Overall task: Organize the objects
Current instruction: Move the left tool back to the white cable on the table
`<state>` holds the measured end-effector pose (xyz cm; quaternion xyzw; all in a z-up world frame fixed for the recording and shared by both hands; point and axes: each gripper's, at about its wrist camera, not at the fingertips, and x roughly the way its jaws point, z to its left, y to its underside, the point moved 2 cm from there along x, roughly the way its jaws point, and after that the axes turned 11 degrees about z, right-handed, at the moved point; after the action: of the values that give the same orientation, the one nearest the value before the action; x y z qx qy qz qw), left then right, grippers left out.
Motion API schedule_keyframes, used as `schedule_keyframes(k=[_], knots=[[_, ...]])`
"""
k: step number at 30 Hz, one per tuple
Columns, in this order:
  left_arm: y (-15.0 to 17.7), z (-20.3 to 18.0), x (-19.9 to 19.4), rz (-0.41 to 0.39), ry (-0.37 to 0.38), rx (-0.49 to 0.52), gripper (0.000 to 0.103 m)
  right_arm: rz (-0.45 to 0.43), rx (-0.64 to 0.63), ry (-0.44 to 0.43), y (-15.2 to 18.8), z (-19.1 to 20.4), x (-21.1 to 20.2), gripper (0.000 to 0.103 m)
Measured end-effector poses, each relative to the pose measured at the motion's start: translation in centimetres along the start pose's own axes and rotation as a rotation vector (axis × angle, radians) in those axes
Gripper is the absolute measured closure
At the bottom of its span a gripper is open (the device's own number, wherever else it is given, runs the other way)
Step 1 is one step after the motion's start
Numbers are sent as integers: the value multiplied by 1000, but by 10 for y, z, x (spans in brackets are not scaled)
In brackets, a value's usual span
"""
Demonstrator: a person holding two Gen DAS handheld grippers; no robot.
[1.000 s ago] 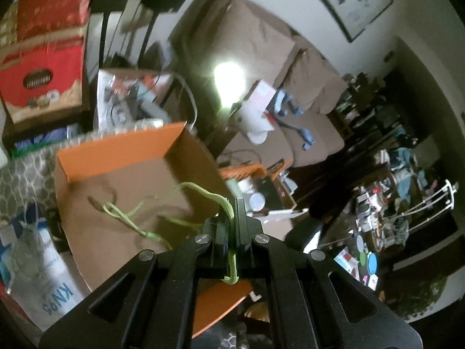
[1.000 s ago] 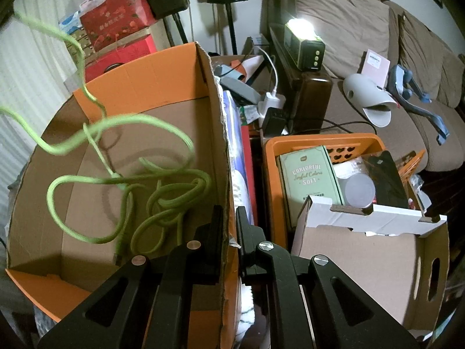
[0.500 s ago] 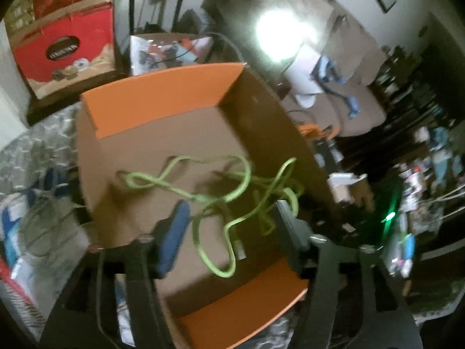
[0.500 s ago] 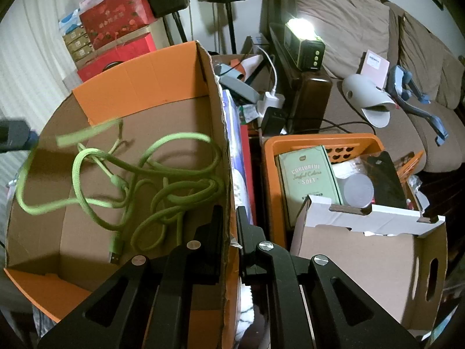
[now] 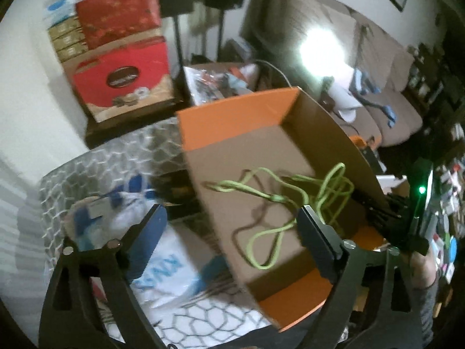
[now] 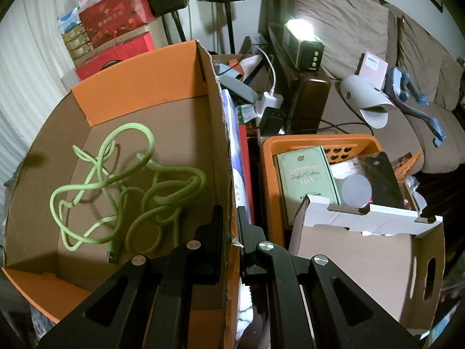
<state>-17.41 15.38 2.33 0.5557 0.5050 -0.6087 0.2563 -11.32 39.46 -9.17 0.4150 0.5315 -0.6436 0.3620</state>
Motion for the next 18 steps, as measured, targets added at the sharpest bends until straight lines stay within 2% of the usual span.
schedule_keyframes(k=[4, 9, 18], knots=[[5, 38, -14, -16, 32, -61, 9, -1, 1, 0, 0, 0, 0, 95], [10, 77, -20, -16, -56, -98, 5, 0, 0, 1, 0, 0, 0, 95], [17, 131, 22, 52, -108, -199, 3, 0, -1, 2, 0, 0, 0, 95]])
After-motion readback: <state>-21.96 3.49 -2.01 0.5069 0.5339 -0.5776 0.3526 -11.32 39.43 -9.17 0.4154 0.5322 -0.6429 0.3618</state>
